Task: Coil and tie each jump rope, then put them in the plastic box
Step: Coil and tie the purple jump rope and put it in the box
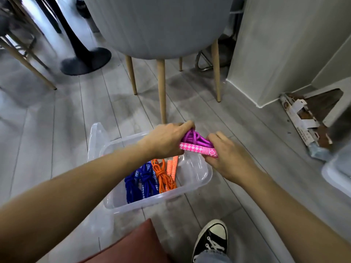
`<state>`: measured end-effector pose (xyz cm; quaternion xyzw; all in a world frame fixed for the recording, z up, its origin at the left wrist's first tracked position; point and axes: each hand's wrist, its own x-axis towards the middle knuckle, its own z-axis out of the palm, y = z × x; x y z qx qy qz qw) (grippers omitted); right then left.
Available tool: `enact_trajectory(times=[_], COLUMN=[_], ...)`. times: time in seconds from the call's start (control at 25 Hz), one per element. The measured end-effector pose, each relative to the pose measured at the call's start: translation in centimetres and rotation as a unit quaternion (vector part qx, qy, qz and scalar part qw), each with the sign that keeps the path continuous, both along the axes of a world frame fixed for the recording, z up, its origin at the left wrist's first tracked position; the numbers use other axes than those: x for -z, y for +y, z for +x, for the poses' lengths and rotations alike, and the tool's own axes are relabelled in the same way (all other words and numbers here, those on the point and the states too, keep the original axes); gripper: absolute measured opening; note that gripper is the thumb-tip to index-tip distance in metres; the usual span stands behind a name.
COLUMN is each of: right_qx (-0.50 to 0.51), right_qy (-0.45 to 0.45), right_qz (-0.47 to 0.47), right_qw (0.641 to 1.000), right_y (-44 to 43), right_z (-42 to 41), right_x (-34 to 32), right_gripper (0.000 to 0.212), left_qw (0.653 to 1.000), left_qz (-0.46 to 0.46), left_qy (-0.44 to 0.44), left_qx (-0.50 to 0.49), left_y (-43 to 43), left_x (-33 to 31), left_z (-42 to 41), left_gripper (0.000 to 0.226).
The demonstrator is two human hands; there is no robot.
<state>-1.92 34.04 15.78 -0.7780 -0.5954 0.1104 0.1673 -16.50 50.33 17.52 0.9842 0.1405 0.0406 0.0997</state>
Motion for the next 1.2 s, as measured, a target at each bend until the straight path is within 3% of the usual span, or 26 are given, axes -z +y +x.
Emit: enact_trajectory(times=[0.2, 0.4, 0.56, 0.84, 1.12, 1.2], right_qx=[0.038, 0.049, 0.051, 0.054, 0.115, 0.137], right_qy=[0.01, -0.027, -0.036, 0.017, 0.072, 0.092], right_qz=[0.045, 0.014, -0.02, -0.211, -0.164, -0.158], right_qw=[0.998, 0.998, 0.998, 0.976, 0.977, 0.974], right_y=[-1.1, -1.5, -0.8, 1.9, 4.4, 5.6], right_z=[2.0, 3.1, 3.5, 1.1, -3.1, -4.5], right_x=[-2.4, -4.1, -4.4, 0.2, 5.4, 7.1], right_gripper=[0.028, 0.035, 0.032, 0.033, 0.045, 0.053], left_qw=[0.994, 0.977, 0.971, 0.972, 0.998, 0.998], left_qz=[-0.101, -0.212, -0.238, -0.231, -0.017, -0.012], left_qy=[-0.037, -0.013, -0.024, 0.017, 0.005, 0.005], left_qx=[0.026, -0.001, -0.02, -0.049, -0.056, -0.062], left_y=[0.1, 0.3, 0.9, 0.7, 3.6, 4.5], left_x=[-2.7, -2.0, -0.5, 10.4, 15.3, 15.9], left_z=[2.5, 4.0, 4.3, 4.5, 4.1, 3.2], left_gripper=[0.055, 0.058, 0.06, 0.058, 0.06, 0.069])
